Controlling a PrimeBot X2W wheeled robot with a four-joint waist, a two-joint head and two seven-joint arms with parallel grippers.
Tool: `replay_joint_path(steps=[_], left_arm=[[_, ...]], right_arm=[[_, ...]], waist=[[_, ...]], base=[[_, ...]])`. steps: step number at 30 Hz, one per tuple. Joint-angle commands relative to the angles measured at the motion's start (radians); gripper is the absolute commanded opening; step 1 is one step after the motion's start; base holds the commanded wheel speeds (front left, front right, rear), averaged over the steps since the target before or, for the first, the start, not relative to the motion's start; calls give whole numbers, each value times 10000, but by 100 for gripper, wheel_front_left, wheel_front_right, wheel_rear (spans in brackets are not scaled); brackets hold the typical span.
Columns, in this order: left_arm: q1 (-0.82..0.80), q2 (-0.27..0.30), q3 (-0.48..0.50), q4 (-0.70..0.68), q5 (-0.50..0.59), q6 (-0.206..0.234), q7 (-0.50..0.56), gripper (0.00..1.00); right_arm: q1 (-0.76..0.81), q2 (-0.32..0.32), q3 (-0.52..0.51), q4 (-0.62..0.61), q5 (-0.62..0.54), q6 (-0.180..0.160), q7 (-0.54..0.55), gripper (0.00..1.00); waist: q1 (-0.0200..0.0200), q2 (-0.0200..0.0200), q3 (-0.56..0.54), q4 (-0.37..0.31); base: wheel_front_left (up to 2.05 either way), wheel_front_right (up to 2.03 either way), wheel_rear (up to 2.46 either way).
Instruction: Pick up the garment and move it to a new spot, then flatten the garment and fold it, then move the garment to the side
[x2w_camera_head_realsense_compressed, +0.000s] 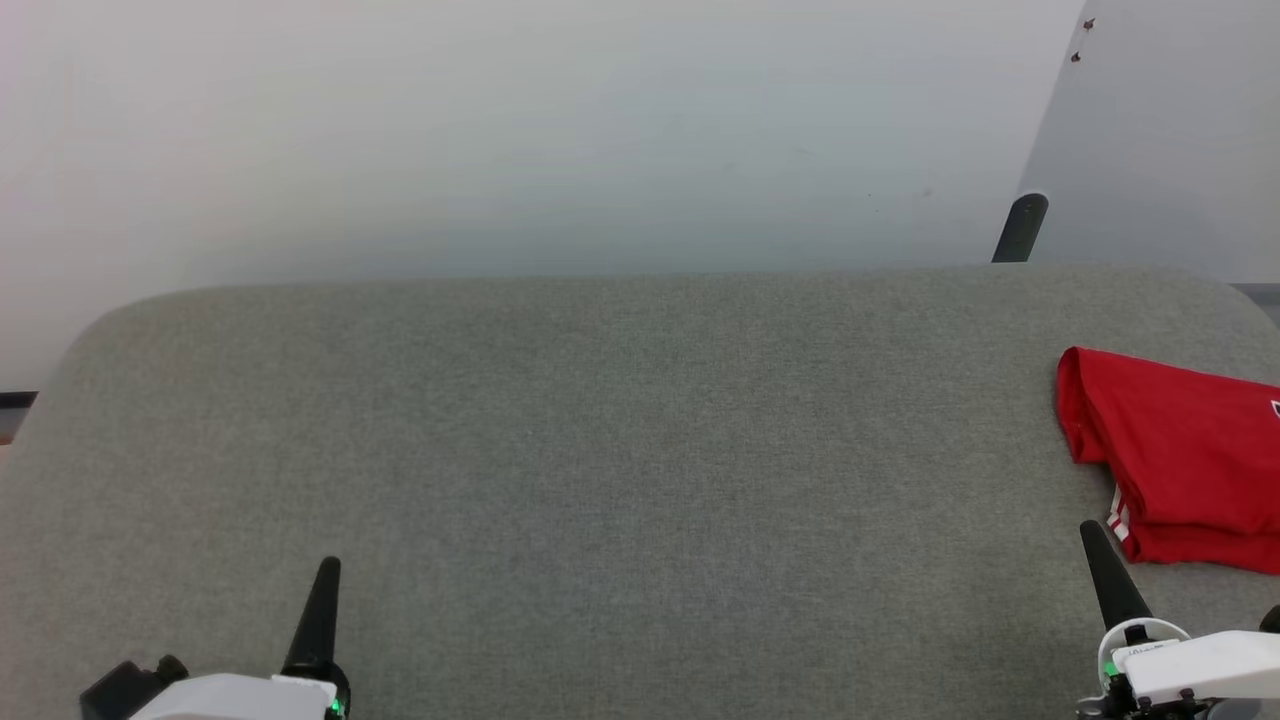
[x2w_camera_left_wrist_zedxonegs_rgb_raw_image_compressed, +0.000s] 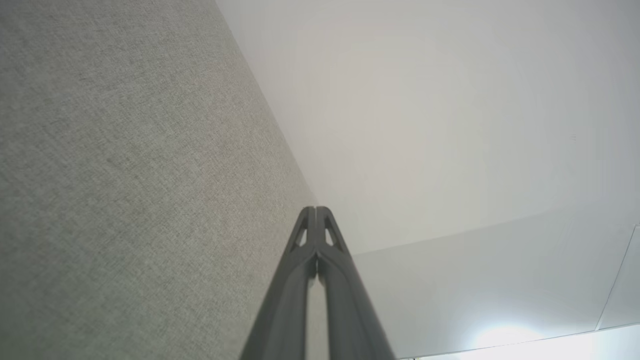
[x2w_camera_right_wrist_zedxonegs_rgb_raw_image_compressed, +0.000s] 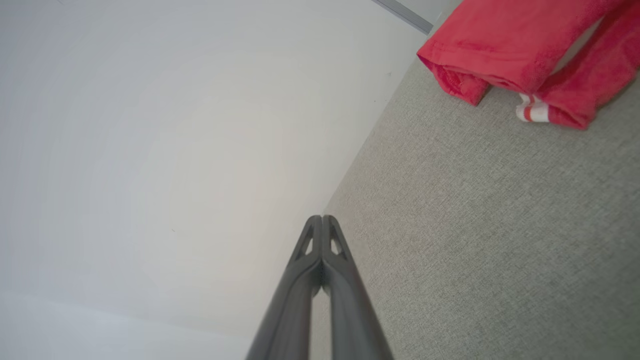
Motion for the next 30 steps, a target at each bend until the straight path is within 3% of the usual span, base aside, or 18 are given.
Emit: replay_joint_path(steps=[1, 30], left_arm=[[-212, 9, 45, -54, -191, -63, 55, 0], [-696, -369, 78, -5, -2161, -91, 677, 0]], right_arm=[[-224, 17, -43, -95, 217, -3, 52, 0], [-425, 242, -190, -78, 2587, -3, 423, 0]], waist=[[-1, 0, 12, 5], [-1, 0, 262, 89]], base=[[0, 0, 0], [0, 0, 0]])
